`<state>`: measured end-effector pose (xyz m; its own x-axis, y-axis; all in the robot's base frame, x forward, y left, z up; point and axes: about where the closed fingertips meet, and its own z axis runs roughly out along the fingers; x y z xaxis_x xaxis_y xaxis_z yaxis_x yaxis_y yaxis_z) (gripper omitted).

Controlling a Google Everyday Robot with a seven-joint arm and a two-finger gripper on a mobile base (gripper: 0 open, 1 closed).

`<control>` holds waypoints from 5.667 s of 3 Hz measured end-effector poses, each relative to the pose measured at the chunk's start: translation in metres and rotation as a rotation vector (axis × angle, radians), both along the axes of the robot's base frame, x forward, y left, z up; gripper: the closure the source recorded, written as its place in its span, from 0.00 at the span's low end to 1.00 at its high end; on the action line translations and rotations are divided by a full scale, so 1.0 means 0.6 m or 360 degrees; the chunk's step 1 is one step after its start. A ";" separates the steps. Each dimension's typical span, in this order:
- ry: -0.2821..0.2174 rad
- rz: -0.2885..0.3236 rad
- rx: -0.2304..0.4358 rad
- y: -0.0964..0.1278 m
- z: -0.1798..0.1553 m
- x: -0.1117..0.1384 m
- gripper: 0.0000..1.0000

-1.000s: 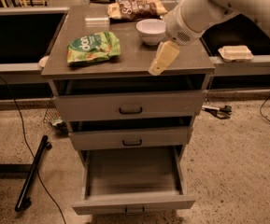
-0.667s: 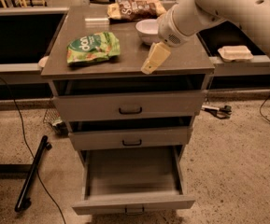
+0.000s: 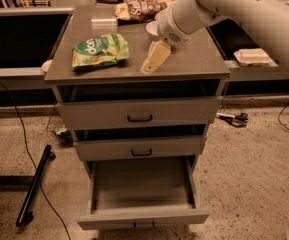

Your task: Place green rice chip bag into bottom drawer

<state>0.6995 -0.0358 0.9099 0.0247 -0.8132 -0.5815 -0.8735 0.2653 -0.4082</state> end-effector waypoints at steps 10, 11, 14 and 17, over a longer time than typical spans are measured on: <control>-0.0046 0.0059 -0.0081 0.254 -0.103 0.174 0.00; -0.0011 0.0023 -0.0040 0.261 -0.109 0.189 0.00; 0.0075 -0.0058 0.0055 0.267 -0.126 0.206 0.17; 0.0043 -0.0100 0.0233 0.244 -0.084 0.182 0.88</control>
Offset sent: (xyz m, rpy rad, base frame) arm 0.0529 0.0772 0.0206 0.0079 -0.0356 0.0771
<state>0.8088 0.1108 0.8596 -0.0406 -0.7194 -0.6935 -0.8633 0.3746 -0.3381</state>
